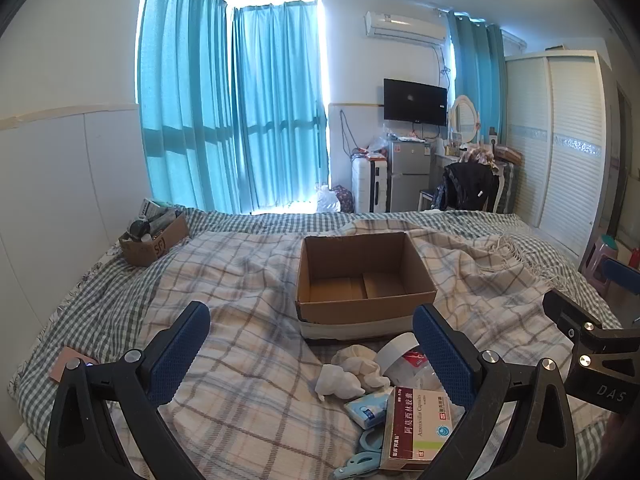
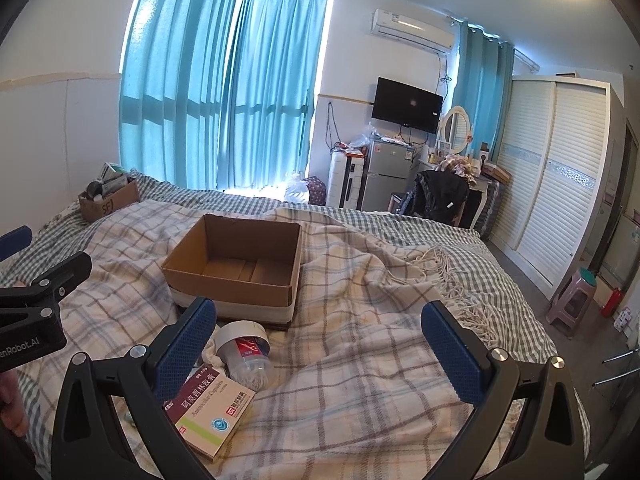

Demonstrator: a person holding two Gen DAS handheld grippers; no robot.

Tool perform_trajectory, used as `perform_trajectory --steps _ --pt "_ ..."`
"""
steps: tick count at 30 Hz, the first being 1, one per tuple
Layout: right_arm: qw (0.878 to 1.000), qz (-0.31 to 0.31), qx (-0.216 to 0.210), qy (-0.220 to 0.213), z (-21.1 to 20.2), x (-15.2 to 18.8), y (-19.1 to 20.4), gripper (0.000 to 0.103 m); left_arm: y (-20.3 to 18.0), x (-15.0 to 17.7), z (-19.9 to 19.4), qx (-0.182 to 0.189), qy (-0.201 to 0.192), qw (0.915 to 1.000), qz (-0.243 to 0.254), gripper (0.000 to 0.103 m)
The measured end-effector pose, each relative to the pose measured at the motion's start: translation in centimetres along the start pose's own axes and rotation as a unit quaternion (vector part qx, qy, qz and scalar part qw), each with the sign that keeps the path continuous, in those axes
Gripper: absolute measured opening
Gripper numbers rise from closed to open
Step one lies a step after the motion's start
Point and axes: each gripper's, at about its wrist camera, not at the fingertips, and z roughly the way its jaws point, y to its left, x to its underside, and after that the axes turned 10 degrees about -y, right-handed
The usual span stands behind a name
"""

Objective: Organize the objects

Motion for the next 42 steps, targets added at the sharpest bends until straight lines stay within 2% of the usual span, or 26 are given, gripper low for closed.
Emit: perform_trajectory --steps 29,42 --pt "1.0 -0.008 -0.01 0.008 0.2 0.4 0.8 0.103 0.0 0.5 0.7 -0.002 0.012 0.9999 0.004 0.103" --pt "0.999 -0.02 -0.034 0.016 0.4 0.8 2.1 0.103 0.7 1.2 1.1 -0.006 0.024 0.9997 -0.001 0.103"
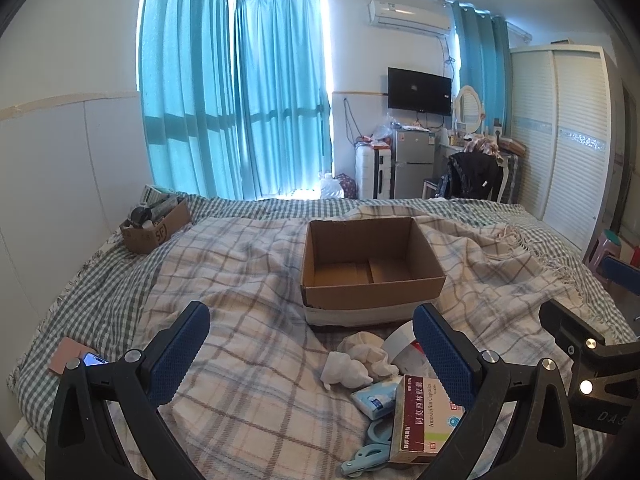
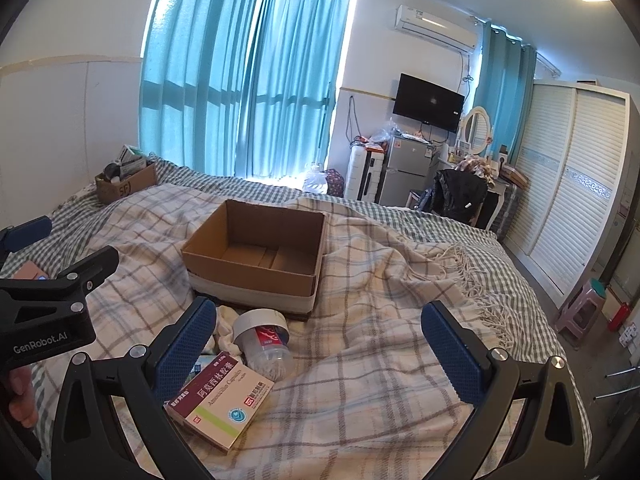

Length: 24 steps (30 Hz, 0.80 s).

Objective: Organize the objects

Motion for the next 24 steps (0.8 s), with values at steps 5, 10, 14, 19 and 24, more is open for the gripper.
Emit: perform_trajectory --steps 5,10,14,19,24 --pt "0.999 -0.015 -0.021 0.021 0.9 1.0 1.3 0.103 0.9 1.2 0.7 -0.009 0.011 0.9999 0.003 0.103" --pt "0.996 -0.031 -0.048 0.067 3.2 3.4 3.4 0.103 2.1 3.3 3.0 -0.02 0.059 0.998 -0.002 0.103" --pt "0.989 -0.036 -0.067 0.127 5.9 6.2 5.4 0.103 2.9 5.2 4.2 -0.039 0.081 0.9959 0.005 0.103" --pt "0.976 0.007 -0.086 0.199 8.8 9.1 6.7 0.103 4.0 6.7 5.6 -0.051 0.107 0.9929 -0.006 0.103" --pt "0.964 0.033 -0.08 0.251 11.1 10.8 7.9 0.103 5.0 7.5 6.4 -0.048 0.127 0.9904 -0.026 0.103"
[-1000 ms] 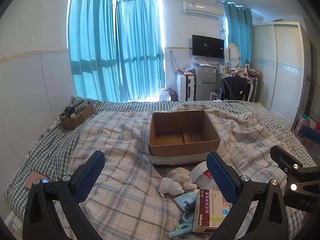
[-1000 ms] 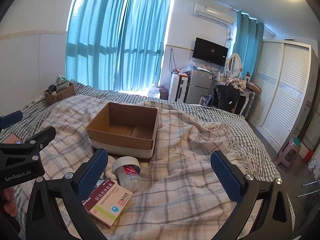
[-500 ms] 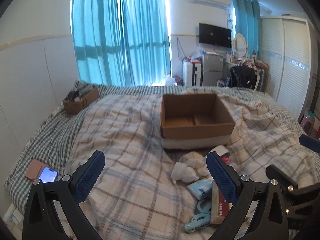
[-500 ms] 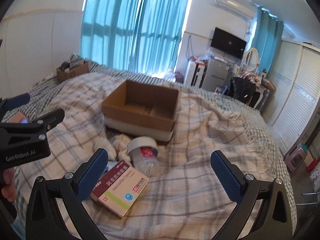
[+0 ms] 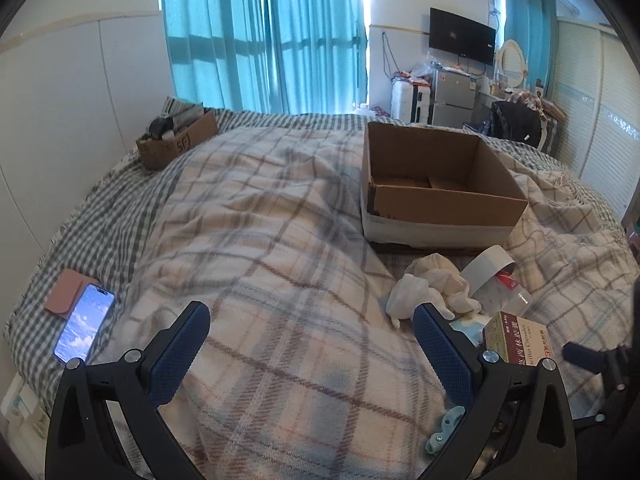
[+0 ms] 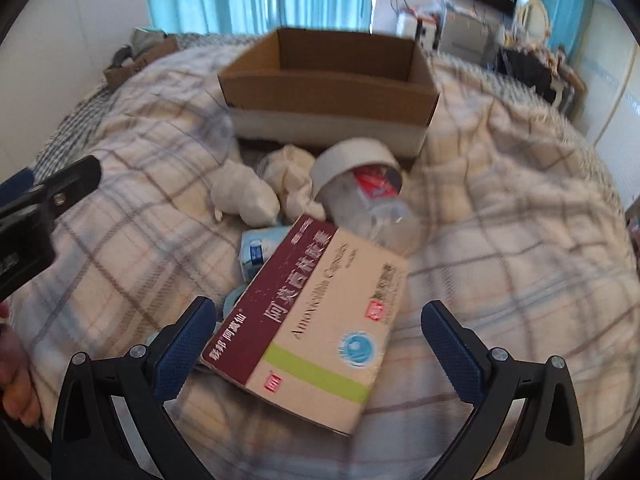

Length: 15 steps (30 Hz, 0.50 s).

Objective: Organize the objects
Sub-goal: 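Grasp the Amoxicillin medicine box with the right tool while the left tool grasps the teal clip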

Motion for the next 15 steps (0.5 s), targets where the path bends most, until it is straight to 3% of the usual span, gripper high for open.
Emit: perform_trajectory --steps 3,4,6,8,12,15 --pt "0.999 0.008 -0.014 0.035 1.4 0.5 0.5 0.1 0.1 0.0 0.0 0.002 0.003 1.0 -0.004 0.103" --pt "0.999 0.003 -0.01 0.037 1.6 0.6 0.6 0.092 0.1 0.1 0.0 0.003 0.003 1.0 -0.004 0.103" --pt "0.999 0.001 -0.016 0.031 1.4 0.7 0.4 0.091 0.0 0.1 0.0 0.003 0.002 1.0 -0.002 0.103" --pt "1.0 0.004 -0.026 0.014 0.3 0.5 -0.1 0.088 -0.3 0.1 0.1 0.004 0.003 1.0 0.002 0.103" --pt "0.999 -0.016 -0.003 -0.037 -2.9 -0.4 -1.5 0.084 -1.5 0.3 0.0 0.01 0.01 0.9997 0.018 0.103" --pt "0.997 -0.018 0.021 -0.076 -5.4 -1.3 -3.4 0.081 -3.3 0.9 0.1 0.04 0.029 0.9982 0.033 0.103"
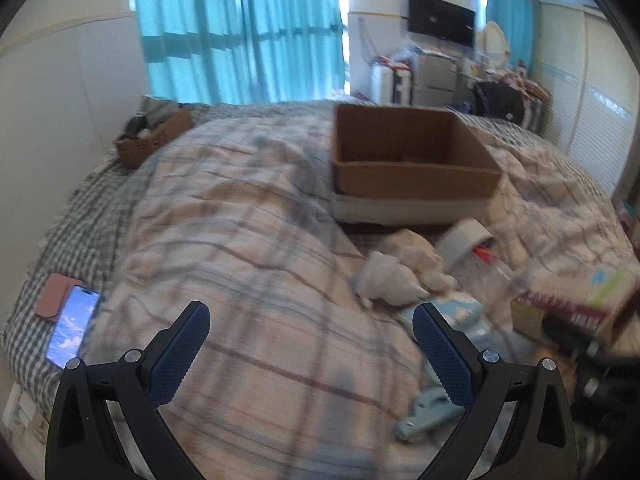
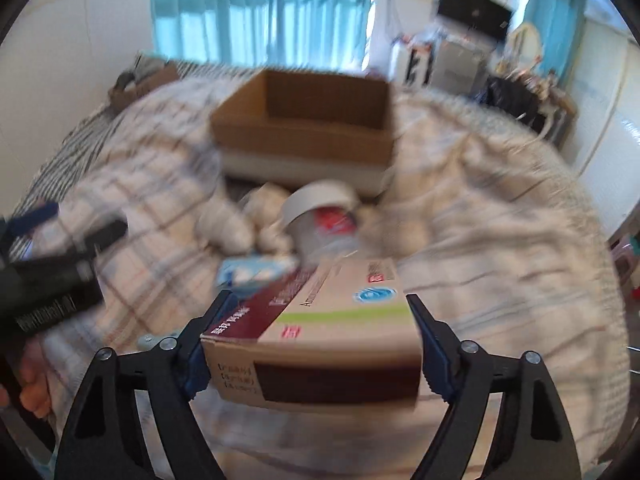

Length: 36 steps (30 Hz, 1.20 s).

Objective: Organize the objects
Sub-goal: 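Grasp the Amoxicillin medicine box with the right tool while the left tool grasps the teal clip, then carry the medicine box and teal clip over the cardboard box and release both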

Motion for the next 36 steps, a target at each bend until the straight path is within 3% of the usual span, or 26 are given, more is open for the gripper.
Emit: perform_trajectory --steps 3,7,12,14,15,17,18,19,20,25,29,36 --pt "1.0 0.004 0.012 -0.026 -1.7 -0.6 -1.9 0.08 -2.8 1.1 0.6 0.045 0.03 0.9982 0.024 0.103" --pt "0.999 0.02 0.004 -0.038 -2.8 -0.6 -3.5 0.08 -6.9 3.3 1.6 0.063 0.066 0.9917 0.091 0.103" --pt "0.999 0.024 -0.008 -0.036 -2.7 0.1 -3.6 0.08 -9.6 5.3 3.5 0.111 0.13 0.975 0.142 0.103" --pt "0.999 0.023 -0.013 -0.034 -2.7 0.3 -3.4 0.08 -9.7 5.5 4.2 0.127 0.148 0.9705 0.141 0.101" --pt "0.999 0.021 -0.015 -0.034 -2.7 0.3 -3.3 0.08 -9.7 5.5 4.2 0.136 0.154 0.969 0.137 0.098" --pt "0.999 0.017 -0.017 -0.036 -2.8 0.4 -3.0 0.08 -9.5 5.3 4.0 0.16 0.158 0.9654 0.132 0.066" --pt "0.999 0.016 -0.019 -0.037 -2.9 0.4 -2.9 0.08 -9.5 5.4 3.8 0.164 0.158 0.9649 0.131 0.063" --pt "0.999 0.015 -0.021 -0.037 -3.0 0.4 -2.8 0.08 -9.5 5.4 3.5 0.165 0.153 0.9653 0.133 0.052" --pt "0.999 0.014 -0.021 -0.038 -3.1 0.4 -2.8 0.08 -9.6 5.5 3.2 0.169 0.15 0.9645 0.136 0.032" --pt "0.999 0.016 -0.017 -0.047 -3.7 0.1 -3.3 0.08 -9.1 4.5 1.2 0.179 0.126 0.9676 0.127 0.015" --pt "0.998 0.023 -0.022 -0.058 -4.4 -0.9 -4.2 0.08 -7.9 2.1 0.0 0.205 0.107 0.969 0.087 0.013" --pt "0.992 0.039 -0.032 -0.117 -6.0 -7.1 -7.0 0.08 -5.7 -5.8 -2.0 0.19 0.038 0.979 0.063 0.013"
